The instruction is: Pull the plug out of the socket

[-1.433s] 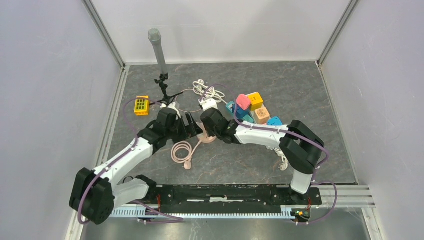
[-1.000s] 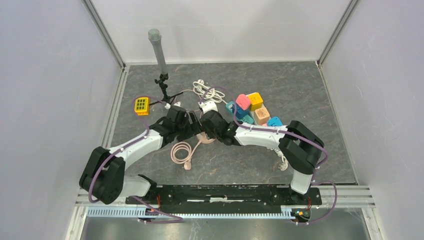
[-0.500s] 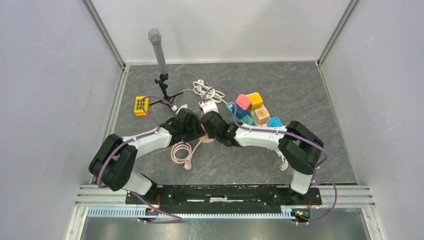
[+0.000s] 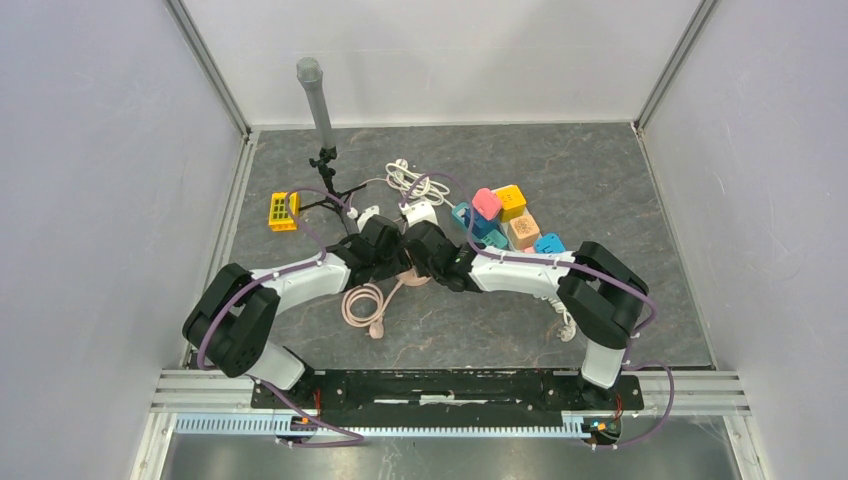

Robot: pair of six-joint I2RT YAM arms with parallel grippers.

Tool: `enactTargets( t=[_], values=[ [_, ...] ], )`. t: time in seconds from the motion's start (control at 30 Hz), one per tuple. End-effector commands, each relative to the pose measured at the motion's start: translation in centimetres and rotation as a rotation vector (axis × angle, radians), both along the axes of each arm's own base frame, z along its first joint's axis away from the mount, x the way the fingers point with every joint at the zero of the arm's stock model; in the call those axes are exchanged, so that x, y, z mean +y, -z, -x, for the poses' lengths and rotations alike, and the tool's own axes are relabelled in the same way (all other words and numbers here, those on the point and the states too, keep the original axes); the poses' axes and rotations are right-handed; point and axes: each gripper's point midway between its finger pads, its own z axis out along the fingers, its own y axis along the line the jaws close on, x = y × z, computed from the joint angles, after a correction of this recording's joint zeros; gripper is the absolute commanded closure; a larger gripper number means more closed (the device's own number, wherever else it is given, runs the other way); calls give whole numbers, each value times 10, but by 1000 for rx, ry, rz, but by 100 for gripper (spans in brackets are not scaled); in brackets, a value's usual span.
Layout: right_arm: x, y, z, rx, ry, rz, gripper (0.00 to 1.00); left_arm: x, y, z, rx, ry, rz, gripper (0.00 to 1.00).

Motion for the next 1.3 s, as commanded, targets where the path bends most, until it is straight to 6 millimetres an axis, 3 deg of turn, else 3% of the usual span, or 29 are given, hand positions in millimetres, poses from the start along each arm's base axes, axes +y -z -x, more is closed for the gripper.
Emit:
enactTargets(
  t=[0.0, 0.1, 0.27, 0.47, 0.57, 0.7, 0.9, 1.13, 1.27],
  values=[
    [13, -61, -13, -95, 17, -164, 100, 39, 46, 32, 128, -40, -174, 47],
    [12, -64, -11, -99, 18, -188, 100, 41, 50, 34, 130, -43, -178, 48],
    [17, -42, -8, -72, -7, -134, 100, 42, 58, 37, 151, -42, -185, 49],
    [11, -34, -10, -102, 13, -19, 100, 44, 67, 43, 180, -48, -190, 50],
    [4, -38, -12, -63, 7, -123, 100, 44, 70, 46, 189, -53, -186, 50],
    [12, -50, -11, -71, -47, -231, 100, 45, 73, 48, 198, -54, -184, 50],
    [26, -30, -4, -34, -105, -137, 100, 46, 75, 48, 196, -58, -189, 50],
    [16, -58, -15, -80, -102, -227, 100, 50, 77, 51, 200, -62, -201, 51],
    [25, -40, -8, -88, -120, -104, 100, 51, 78, 51, 200, -65, -202, 51]
  ],
)
